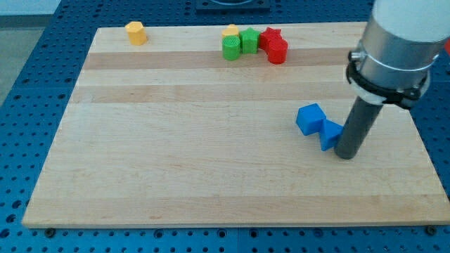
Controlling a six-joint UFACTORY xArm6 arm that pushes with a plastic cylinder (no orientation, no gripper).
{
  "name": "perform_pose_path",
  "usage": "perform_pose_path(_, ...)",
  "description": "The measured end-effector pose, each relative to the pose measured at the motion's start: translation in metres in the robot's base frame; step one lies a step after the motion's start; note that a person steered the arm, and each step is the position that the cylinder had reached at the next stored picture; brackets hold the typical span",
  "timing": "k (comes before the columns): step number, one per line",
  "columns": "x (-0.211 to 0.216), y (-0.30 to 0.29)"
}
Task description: Move the blue triangle towards red circle
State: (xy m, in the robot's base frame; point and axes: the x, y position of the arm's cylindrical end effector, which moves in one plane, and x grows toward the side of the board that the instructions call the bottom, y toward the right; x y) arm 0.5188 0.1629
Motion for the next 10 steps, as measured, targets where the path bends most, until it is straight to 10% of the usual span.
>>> perform_pose_path(10,-0.105,-0.012)
